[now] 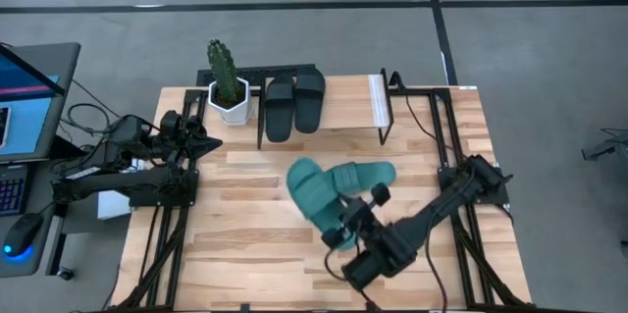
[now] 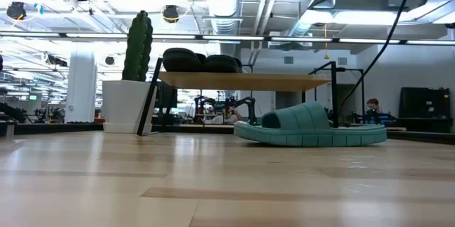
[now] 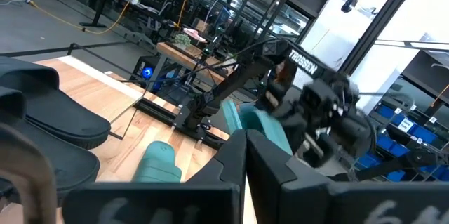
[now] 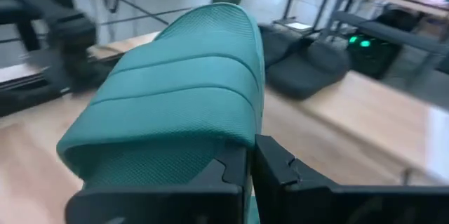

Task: Pick and place slides into the shelf
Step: Put the top green slide on the shelf

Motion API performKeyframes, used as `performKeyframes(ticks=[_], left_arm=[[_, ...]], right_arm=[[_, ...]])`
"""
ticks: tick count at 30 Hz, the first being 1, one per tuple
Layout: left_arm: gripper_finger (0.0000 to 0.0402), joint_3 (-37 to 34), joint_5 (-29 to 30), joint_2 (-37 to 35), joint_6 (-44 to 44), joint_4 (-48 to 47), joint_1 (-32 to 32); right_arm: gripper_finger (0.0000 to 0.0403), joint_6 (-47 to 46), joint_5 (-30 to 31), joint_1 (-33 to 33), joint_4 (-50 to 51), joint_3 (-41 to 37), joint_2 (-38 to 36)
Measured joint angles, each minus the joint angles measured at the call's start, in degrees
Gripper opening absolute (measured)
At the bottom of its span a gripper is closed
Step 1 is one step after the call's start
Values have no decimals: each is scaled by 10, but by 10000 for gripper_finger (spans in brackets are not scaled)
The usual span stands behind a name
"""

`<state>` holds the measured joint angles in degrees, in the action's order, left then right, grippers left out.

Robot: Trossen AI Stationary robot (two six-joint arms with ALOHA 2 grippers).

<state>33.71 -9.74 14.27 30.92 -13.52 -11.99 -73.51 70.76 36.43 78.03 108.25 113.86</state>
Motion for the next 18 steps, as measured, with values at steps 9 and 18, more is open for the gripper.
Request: performKeyframes(ticks=[9,18], left_arm=[[0,0,0,0,2,-1,0],[0,0,-1,0,13,-13,0]], right_arm=[[0,35,-1,-89,120,125,-13],[0,73,-2,-197,120,142,-84]])
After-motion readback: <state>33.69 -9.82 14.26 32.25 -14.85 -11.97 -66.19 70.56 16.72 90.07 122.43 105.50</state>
